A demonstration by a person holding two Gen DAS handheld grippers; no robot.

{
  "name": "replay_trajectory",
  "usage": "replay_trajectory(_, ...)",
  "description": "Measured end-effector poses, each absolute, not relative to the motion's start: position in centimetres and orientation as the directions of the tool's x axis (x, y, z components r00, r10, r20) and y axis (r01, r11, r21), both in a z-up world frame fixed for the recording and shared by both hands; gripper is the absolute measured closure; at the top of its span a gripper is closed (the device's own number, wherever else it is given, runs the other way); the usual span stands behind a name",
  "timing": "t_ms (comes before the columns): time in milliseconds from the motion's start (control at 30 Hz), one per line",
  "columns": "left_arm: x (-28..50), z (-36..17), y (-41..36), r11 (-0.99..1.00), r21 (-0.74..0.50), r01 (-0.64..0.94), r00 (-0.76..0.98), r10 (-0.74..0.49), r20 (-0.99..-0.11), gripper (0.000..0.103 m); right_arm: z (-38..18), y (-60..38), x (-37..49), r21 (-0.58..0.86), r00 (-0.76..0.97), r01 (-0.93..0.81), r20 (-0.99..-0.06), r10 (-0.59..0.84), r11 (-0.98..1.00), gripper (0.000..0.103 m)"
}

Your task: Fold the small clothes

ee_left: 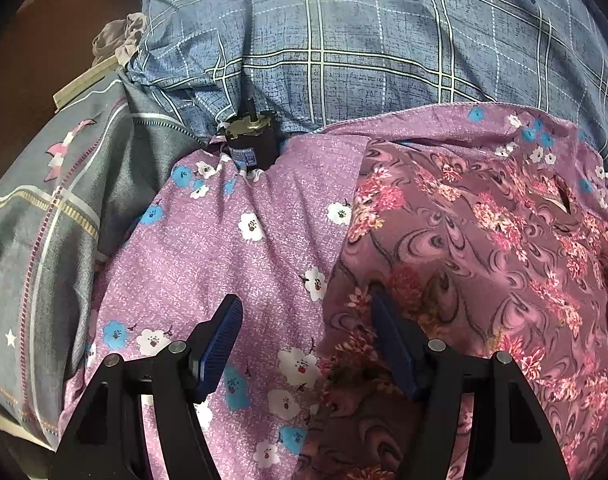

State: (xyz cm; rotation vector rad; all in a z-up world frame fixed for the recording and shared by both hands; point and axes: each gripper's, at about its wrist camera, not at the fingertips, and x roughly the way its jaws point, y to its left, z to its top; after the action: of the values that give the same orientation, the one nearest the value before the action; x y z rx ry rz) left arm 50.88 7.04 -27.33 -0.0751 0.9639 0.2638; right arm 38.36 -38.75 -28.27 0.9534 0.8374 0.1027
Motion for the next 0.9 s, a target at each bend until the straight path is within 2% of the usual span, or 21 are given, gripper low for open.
replay_trajectory(67,50.8,-27.3,7.1,0.965,0.059,-0.257,0.540,0.194,-0.819,0.037,-27.8,-40.6,37.6,0.736,0.702,0.310,-0.604,0.378,0.602,0.080)
replay_trajectory(133,50.7,-27.3,7.3,0.964,0.061,-0.258,0.537,0.196,-0.820,0.037,-27.0,-41.4,37.0,0.714,0.719,0.327,-0.613,0.328,0.619,0.063)
replay_trajectory(267,50.4,-26.9,7.3,0.960,0.056,-0.274,0.545,0.203,-0.814,0.037,-25.2,-40.2,36.9,0.695,0.728,0.251,-0.594,0.342,0.674,0.043)
replay_trajectory(333,50.3,-26.6,7.4,0.959,0.042,-0.279,0.556,0.197,-0.807,0.037,-24.8,-38.7,37.2,0.649,0.715,0.248,-0.623,0.316,0.719,0.033)
replay_trajectory(467,50.0,-26.3,7.9,0.956,0.031,-0.292,0.572,0.201,-0.795,0.037,-25.9,-37.6,38.2,0.536,0.641,0.306,-0.727,0.246,0.787,0.033)
replay_trajectory(567,50.0,-26.6,8.0,0.955,0.031,-0.294,0.568,0.201,-0.798,0.037,-27.4,-38.0,38.2,0.531,0.595,0.308,-0.755,0.276,0.790,0.042)
replay_trajectory(633,50.3,-27.0,7.8,0.956,0.051,-0.288,0.553,0.210,-0.806,0.037,-27.5,-37.1,38.5,0.482,0.563,0.287,-0.784,0.262,0.828,0.069)
replay_trajectory(667,50.4,-27.3,7.6,0.957,0.063,-0.282,0.541,0.214,-0.813,0.037,-27.6,-36.6,38.8,0.445,0.545,0.279,-0.803,0.241,0.851,0.077)
replay_trajectory(700,50.6,-27.4,7.6,0.959,0.067,-0.277,0.537,0.212,-0.817,0.037,-27.7,-36.1,38.9,0.427,0.538,0.270,-0.810,0.232,0.863,0.091)
replay_trajectory(733,50.7,-27.5,7.5,0.960,0.070,-0.273,0.533,0.211,-0.820,0.037,-27.6,-35.8,38.8,0.424,0.542,0.265,-0.808,0.230,0.866,0.095)
replay_trajectory(900,51.0,-27.7,7.8,0.959,0.064,-0.277,0.529,0.208,-0.823,0.034,-25.0,-36.0,38.1,0.392,0.624,0.259,-0.766,0.157,0.883,0.096)
